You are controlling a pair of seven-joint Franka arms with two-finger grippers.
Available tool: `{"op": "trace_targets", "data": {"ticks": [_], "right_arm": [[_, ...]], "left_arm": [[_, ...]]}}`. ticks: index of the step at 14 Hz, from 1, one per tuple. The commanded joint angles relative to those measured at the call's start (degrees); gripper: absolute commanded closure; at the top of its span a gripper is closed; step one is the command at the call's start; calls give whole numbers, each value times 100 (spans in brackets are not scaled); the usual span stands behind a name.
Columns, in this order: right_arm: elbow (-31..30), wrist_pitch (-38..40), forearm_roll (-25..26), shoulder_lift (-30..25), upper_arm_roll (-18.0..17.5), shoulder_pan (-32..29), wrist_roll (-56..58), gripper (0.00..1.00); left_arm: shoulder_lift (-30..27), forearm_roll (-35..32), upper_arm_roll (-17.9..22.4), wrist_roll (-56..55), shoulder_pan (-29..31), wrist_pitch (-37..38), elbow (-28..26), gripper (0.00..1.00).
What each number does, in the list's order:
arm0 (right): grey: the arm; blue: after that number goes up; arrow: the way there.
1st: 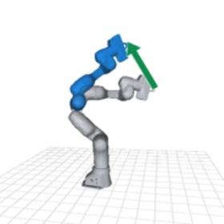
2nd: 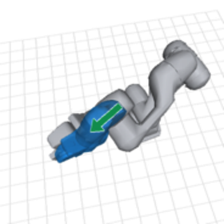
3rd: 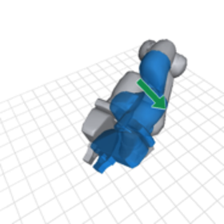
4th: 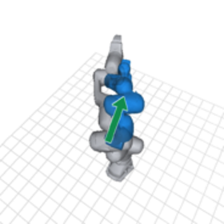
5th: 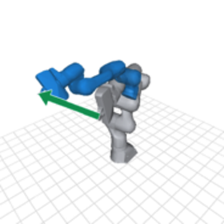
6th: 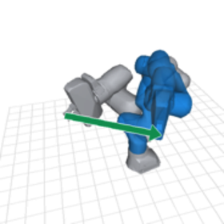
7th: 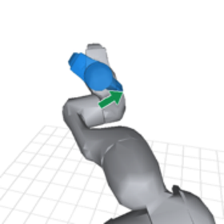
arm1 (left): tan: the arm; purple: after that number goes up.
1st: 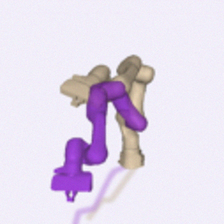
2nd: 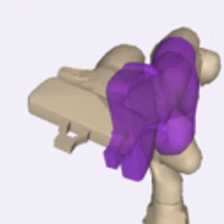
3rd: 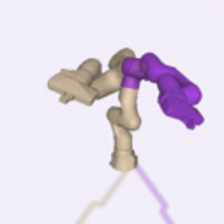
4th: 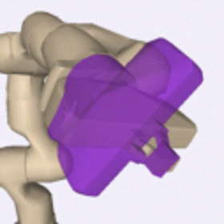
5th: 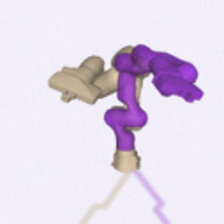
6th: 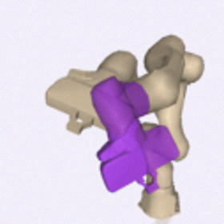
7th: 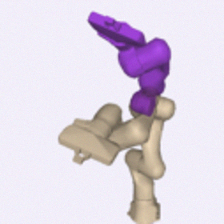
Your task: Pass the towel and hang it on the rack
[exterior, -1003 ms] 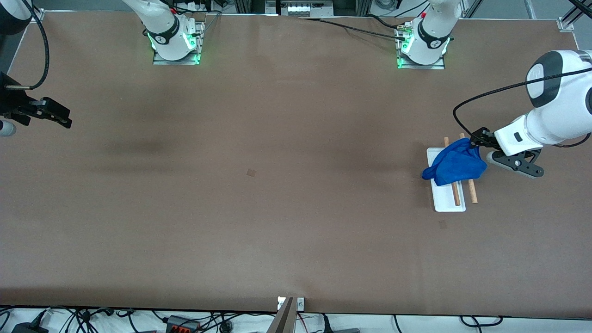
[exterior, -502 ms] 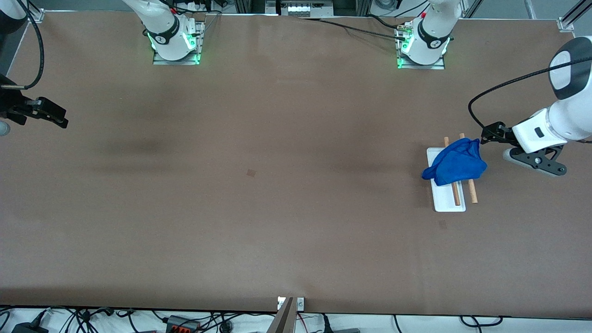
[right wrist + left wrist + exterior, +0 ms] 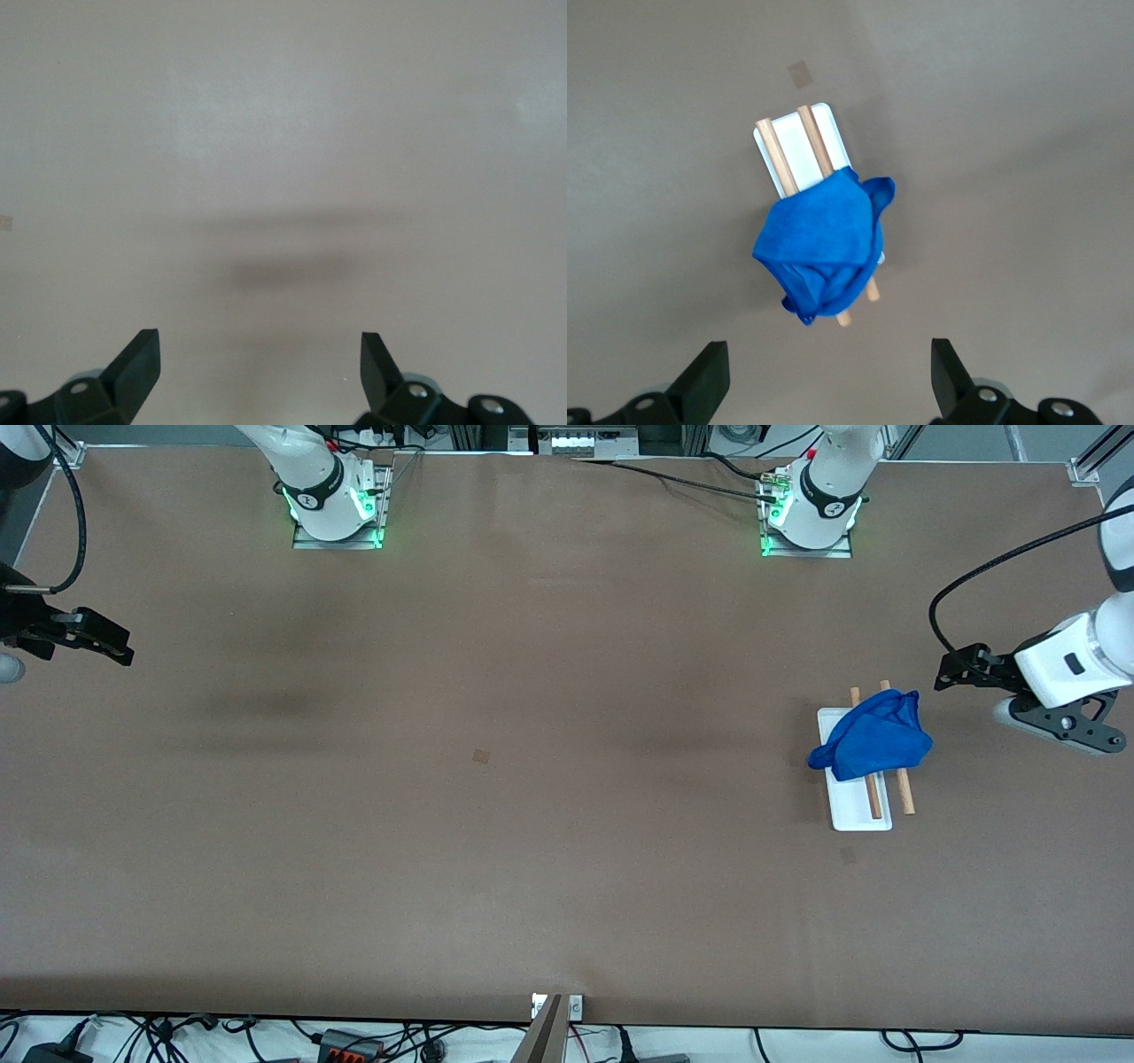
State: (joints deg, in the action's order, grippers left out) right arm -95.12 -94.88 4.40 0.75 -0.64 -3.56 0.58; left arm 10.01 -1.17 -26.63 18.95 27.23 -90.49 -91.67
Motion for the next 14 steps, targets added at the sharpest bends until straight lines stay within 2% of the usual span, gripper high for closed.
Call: {"op": "trace_targets", "data": {"ticks": [1,3,5,7,10,11,14], "right_arm": [[-41,48,-124,-93,-15,-48,109,0],[-59,57,-124,-93,-15,-39,101,0],[-103,48,-185,-84,-15,-39,92,0],[-147,39,-588,-75,28,-92,101,0],[-156,57,-468,-93,-15,-39,250,0],[-147,48,-458,-93,-15,-48,294,0],[-156,66,-300,-224,-7,-57,373,0]], "left_arm": [[642,29,-9,-417,-209,752,1037,0],[389,20,122,-681,-445,735,915,0],[-137,29,857,-709,-1146,369,364,0],[-560,177,1596,-682,-1683,-186,-252,0],[-842,232,2746,-735,-2658,-249,-395,0],[-904,240,2916,-735,-2748,-249,-386,0],[-887,267,2979,-735,-2548,-241,-386,0]]}}
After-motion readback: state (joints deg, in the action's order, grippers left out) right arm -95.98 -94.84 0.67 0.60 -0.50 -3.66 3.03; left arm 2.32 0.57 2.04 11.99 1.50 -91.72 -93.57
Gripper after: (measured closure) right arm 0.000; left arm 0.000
